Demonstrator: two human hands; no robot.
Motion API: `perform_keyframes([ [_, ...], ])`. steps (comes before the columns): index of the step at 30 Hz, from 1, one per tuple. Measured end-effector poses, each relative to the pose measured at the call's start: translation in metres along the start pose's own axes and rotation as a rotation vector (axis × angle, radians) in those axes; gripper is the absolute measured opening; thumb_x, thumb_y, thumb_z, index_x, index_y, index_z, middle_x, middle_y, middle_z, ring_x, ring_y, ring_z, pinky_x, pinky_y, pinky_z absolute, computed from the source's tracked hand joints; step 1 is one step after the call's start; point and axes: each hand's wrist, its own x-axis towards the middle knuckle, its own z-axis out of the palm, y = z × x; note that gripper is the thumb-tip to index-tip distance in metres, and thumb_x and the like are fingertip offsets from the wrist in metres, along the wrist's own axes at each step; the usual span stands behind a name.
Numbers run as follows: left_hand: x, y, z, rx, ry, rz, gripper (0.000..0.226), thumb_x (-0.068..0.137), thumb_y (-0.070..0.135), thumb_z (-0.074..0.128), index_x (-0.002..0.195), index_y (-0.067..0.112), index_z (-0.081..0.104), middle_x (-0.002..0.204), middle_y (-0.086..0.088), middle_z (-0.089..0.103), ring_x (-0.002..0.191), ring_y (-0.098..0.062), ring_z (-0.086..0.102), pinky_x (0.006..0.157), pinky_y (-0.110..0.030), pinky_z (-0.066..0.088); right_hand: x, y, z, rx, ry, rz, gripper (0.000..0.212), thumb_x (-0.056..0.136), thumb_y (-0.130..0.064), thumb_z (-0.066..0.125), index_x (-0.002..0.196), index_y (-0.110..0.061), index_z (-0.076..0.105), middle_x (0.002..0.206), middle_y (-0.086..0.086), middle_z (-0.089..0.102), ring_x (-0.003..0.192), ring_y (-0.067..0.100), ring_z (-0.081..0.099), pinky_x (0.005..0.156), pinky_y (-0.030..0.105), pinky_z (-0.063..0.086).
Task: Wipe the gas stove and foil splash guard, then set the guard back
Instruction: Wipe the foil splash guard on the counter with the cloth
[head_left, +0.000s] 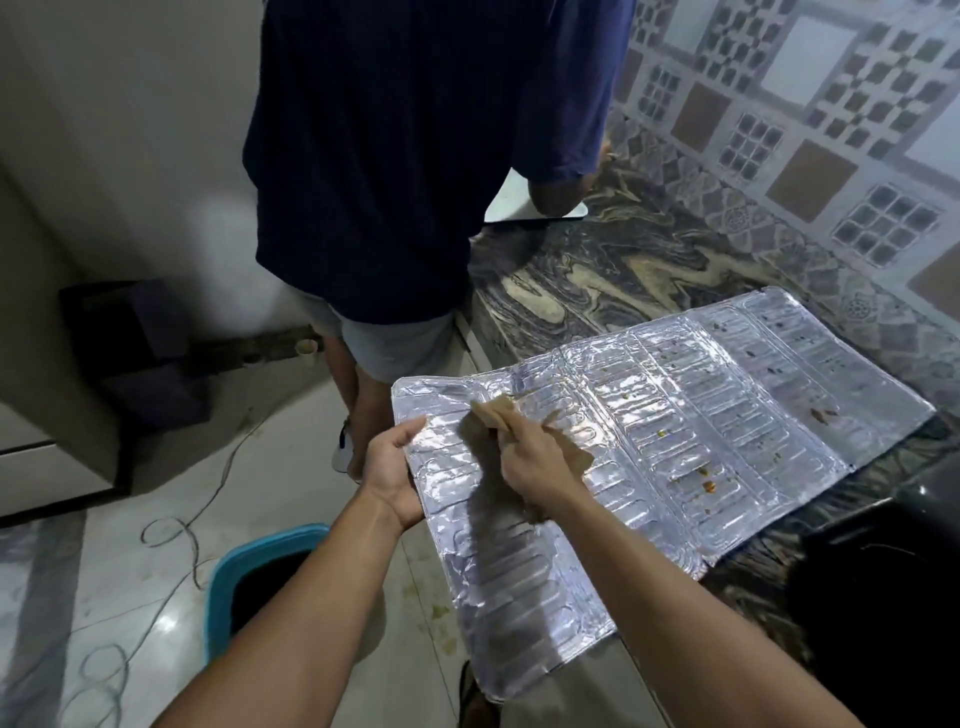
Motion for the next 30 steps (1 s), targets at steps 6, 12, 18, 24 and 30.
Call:
perform_keyframes([
  [6, -0.003, 0.003, -0.002, -0.012, -0.006, -0.013, 0.038, 0.096, 0.027, 0.039, 0.111, 0.001, 0.062, 0.092, -0.021, 0.073, 0.076, -0.036, 0.072, 0.079, -0.045, 0.05, 0.004, -0.021, -0.043, 0.564, 0.038, 0.135, 0.021, 0.091, -0.001, 0.05, 0.085, -0.011, 0.066, 0.075, 0.002, 0.066, 0.068, 0.013, 0.06, 0.06, 0.027, 0.049],
  [12, -0.007, 0.008, 0.004, -0.066, -0.013, -0.026, 0.052, 0.096, 0.044, 0.042, 0.118, 0.0, 0.06, 0.111, -0.025, 0.068, 0.107, -0.042, 0.06, 0.089, -0.052, 0.046, 0.057, 0.0, -0.083, 0.029, 0.41, 0.115, 0.027, 0.093, 0.001, 0.043, 0.107, -0.015, 0.058, 0.086, 0.0, 0.06, 0.072, 0.017, 0.053, 0.059, 0.029, 0.041],
  [18, -0.004, 0.008, 0.003, -0.088, -0.018, -0.005, 0.058, 0.096, 0.051, 0.038, 0.115, 0.001, 0.06, 0.105, -0.024, 0.071, 0.087, -0.041, 0.07, 0.085, -0.05, 0.047, 0.078, 0.024, -0.041, -0.116, -0.032, 0.046, 0.011, 0.101, -0.031, 0.04, 0.099, -0.032, 0.051, 0.088, 0.002, 0.066, 0.071, 0.018, 0.065, 0.06, 0.037, 0.058],
  [24, -0.001, 0.01, 0.001, -0.055, 0.006, 0.042, 0.054, 0.097, 0.048, 0.038, 0.111, 0.002, 0.062, 0.098, -0.023, 0.072, 0.085, -0.04, 0.07, 0.081, -0.049, 0.048, 0.062, 0.02, -0.003, -0.213, 0.071, -0.042, 0.024, 0.098, -0.022, 0.038, 0.116, -0.029, 0.053, 0.103, 0.006, 0.059, 0.095, 0.029, 0.057, 0.084, 0.054, 0.051],
  [30, 0.001, 0.008, 0.004, -0.041, 0.024, 0.058, 0.054, 0.097, 0.048, 0.038, 0.109, 0.004, 0.067, 0.102, -0.022, 0.072, 0.096, -0.04, 0.065, 0.085, -0.051, 0.048, 0.034, -0.004, 0.008, -0.006, -0.048, -0.043, 0.031, 0.102, -0.018, 0.035, 0.126, -0.02, 0.053, 0.108, 0.008, 0.065, 0.095, 0.027, 0.061, 0.086, 0.042, 0.051],
])
